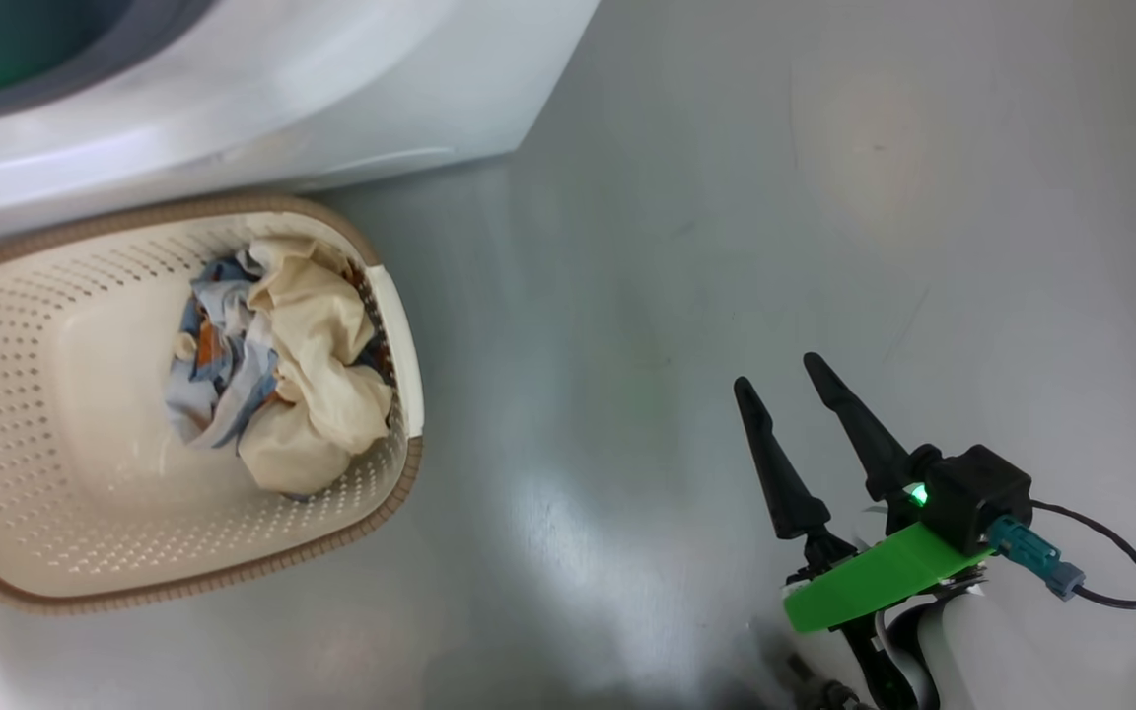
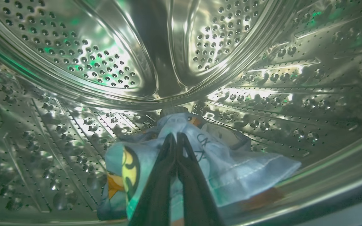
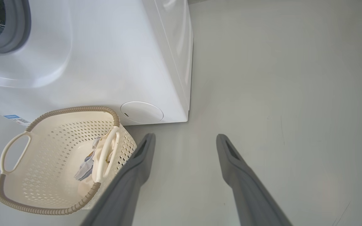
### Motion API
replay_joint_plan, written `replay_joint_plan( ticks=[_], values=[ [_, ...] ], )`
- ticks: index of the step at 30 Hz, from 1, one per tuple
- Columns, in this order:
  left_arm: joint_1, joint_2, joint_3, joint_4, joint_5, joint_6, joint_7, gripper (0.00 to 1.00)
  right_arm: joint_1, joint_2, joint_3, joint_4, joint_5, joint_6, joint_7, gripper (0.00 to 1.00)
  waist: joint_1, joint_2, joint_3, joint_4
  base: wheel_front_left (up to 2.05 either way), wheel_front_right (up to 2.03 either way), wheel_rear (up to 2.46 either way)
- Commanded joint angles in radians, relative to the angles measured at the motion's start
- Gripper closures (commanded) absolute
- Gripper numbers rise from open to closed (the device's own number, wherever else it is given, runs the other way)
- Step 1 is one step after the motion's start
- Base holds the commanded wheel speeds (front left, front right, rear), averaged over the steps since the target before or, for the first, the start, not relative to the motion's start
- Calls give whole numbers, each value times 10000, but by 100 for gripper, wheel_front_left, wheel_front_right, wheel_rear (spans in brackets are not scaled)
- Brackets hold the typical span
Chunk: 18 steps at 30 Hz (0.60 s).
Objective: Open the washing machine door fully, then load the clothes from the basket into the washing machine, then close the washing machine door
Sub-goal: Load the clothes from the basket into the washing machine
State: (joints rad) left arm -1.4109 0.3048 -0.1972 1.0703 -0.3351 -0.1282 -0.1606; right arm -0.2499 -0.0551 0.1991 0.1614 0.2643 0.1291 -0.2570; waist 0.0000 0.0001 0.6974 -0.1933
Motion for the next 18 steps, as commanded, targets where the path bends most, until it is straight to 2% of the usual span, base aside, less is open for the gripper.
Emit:
replay_joint_plan(
  ticks=[1,9,18],
  values=[
    [-366,575,-80,-168,52,-22,-84,100,79,49,305,-207,150,16,-48,0,0,-1,264,-15,0,0,0],
    [-1211,756,-513,96,141,-24,56,100,45,49,410,-183,155,16,-48,0,0,-1,602,-52,0,0,0],
    [-1600,859,-849,618,-348,-24,761,100,-41,49,474,-197,181,16,-48,0,0,-1,859,-129,0,0,0]
  ],
)
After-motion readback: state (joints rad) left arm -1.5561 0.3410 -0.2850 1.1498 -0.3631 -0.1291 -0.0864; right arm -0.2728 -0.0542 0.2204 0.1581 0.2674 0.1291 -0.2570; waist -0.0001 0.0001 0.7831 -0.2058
